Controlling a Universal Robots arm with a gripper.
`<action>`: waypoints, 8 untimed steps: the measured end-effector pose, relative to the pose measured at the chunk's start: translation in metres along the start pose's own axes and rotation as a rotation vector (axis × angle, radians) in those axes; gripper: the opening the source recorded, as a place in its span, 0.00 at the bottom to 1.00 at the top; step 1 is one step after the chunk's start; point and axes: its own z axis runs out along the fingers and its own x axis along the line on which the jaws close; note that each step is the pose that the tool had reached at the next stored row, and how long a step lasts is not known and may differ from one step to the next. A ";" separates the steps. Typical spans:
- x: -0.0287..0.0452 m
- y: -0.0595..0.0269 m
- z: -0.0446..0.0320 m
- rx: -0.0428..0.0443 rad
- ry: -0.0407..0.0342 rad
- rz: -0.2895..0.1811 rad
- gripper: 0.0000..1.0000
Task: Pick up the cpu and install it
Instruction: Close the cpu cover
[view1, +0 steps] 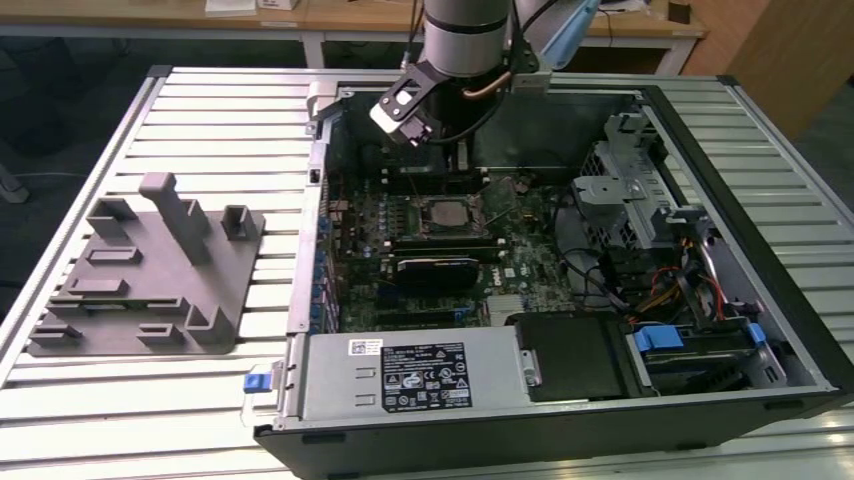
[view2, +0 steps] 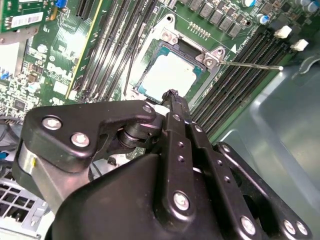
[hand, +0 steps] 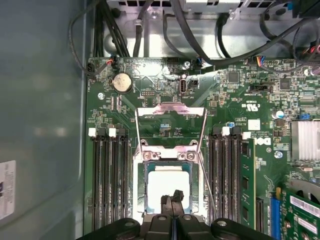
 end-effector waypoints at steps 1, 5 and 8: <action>0.0000 0.0001 -0.0024 0.0000 0.0000 0.000 0.11; 0.0000 0.0005 -0.0104 0.0001 -0.0001 0.000 0.11; 0.0001 0.0007 -0.0150 0.0000 0.0000 0.000 0.11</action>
